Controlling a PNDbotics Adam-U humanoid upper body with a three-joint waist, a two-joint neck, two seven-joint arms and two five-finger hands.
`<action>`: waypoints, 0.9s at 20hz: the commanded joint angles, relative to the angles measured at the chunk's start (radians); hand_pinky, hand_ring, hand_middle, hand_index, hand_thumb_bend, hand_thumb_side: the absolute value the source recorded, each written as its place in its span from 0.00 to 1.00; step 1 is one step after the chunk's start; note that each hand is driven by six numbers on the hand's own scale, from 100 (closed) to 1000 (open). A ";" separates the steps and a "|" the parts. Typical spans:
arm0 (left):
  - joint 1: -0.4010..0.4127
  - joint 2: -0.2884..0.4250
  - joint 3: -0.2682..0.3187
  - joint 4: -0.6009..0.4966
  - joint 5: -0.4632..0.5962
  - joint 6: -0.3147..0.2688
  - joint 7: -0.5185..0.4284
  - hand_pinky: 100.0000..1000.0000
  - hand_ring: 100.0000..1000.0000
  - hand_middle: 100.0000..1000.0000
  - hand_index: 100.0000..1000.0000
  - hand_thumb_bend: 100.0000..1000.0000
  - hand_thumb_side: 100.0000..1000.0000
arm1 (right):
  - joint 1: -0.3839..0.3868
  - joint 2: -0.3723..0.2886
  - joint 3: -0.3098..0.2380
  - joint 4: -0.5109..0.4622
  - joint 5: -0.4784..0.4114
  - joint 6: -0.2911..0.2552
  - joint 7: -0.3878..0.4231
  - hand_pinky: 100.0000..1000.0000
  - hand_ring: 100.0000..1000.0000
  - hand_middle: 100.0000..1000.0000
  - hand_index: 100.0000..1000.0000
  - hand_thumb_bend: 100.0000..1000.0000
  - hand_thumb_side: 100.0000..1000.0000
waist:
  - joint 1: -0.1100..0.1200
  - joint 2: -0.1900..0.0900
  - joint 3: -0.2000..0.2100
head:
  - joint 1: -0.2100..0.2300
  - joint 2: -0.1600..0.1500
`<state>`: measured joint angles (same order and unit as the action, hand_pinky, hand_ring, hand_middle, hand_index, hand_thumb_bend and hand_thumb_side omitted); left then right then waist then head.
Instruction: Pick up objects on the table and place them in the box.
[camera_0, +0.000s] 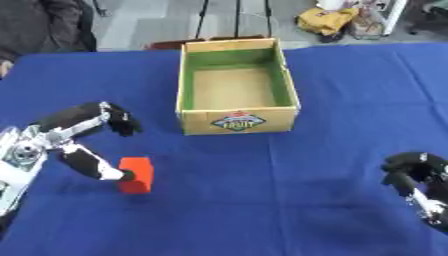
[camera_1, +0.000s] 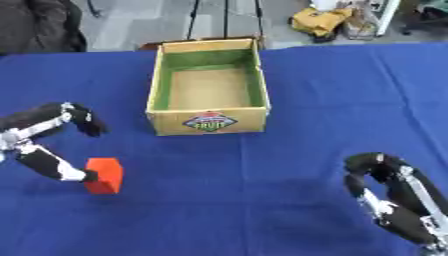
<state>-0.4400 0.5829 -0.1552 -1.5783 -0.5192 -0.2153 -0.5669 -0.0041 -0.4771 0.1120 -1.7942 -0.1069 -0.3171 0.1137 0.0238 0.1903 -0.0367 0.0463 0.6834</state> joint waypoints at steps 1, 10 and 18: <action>-0.014 0.021 0.002 0.001 -0.016 -0.005 -0.001 0.63 0.58 0.52 0.72 0.63 0.14 | -0.006 -0.012 -0.004 -0.013 -0.001 -0.001 0.000 0.73 0.45 0.35 0.66 0.28 0.43 | 0.000 -0.014 -0.002 | -0.001 -0.009; -0.016 0.004 -0.013 0.024 -0.053 -0.017 0.005 0.63 0.58 0.52 0.72 0.63 0.14 | -0.008 -0.011 -0.004 -0.013 -0.001 -0.001 -0.001 0.73 0.45 0.35 0.66 0.28 0.43 | 0.000 -0.012 -0.006 | 0.000 -0.011; -0.014 -0.004 -0.027 0.038 -0.073 -0.026 0.006 0.63 0.57 0.52 0.71 0.62 0.14 | -0.008 -0.011 -0.003 -0.012 -0.001 -0.001 0.000 0.73 0.45 0.35 0.66 0.28 0.43 | 0.000 -0.011 -0.008 | 0.000 -0.009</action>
<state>-0.4418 0.5637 -0.1846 -1.5346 -0.5864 -0.2371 -0.5621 -0.0048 -0.4771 0.1120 -1.7942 -0.1069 -0.3170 0.1137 0.0240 0.1905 -0.0434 0.0463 0.6834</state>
